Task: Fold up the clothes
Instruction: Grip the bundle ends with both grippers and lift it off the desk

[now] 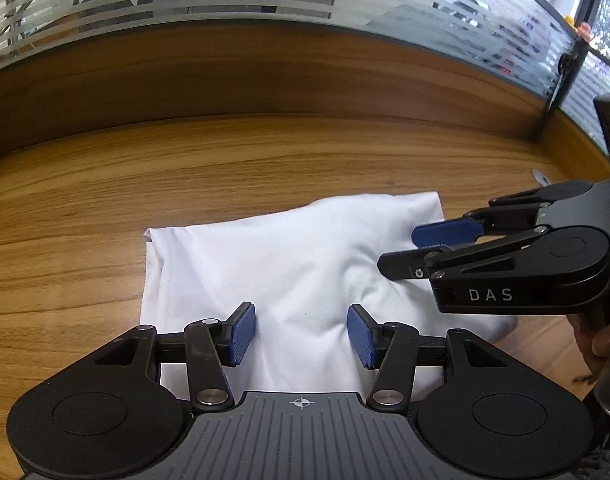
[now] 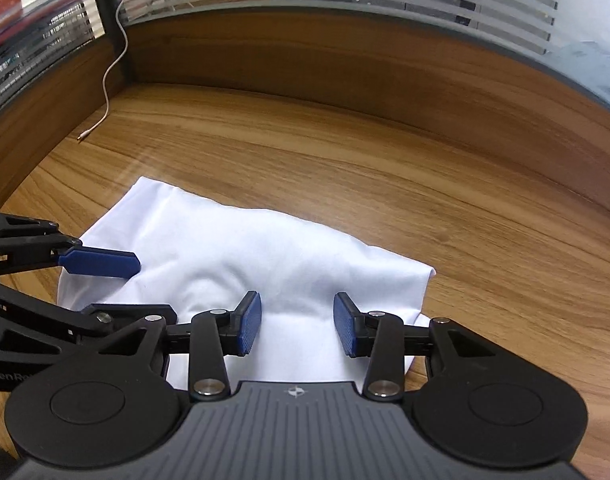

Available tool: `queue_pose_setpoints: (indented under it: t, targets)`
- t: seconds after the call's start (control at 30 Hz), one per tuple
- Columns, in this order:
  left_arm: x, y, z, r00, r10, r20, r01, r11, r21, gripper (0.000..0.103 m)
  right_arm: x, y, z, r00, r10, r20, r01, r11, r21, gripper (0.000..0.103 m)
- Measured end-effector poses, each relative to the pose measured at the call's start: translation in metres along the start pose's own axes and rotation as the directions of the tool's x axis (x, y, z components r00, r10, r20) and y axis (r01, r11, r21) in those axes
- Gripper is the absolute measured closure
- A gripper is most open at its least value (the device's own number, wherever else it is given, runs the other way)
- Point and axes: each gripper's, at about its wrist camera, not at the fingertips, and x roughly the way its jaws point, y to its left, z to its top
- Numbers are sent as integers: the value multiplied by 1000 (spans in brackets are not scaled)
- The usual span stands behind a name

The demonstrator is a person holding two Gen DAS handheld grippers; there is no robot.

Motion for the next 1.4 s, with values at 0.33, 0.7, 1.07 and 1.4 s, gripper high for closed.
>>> queue_pose_setpoints:
  t: [0.33, 0.7, 1.07, 1.4]
  targets:
    - [21, 19, 35, 998, 54, 13, -53, 994, -97, 56, -3, -12, 29, 999, -38, 18, 37, 998, 40, 57]
    - [19, 59, 29, 999, 34, 25, -26, 963, -267, 67, -3, -27, 25, 998, -38, 40, 34, 994, 100, 53]
    - [-5, 75, -7, 993, -109, -50, 87, 941, -328, 28, -39, -75, -48, 994, 109, 14, -105, 913, 394, 11]
    - [12, 66, -26, 980, -176, -90, 134, 926, -352, 20, 1, -66, -68, 969, 248, -9, -215, 855, 471, 6]
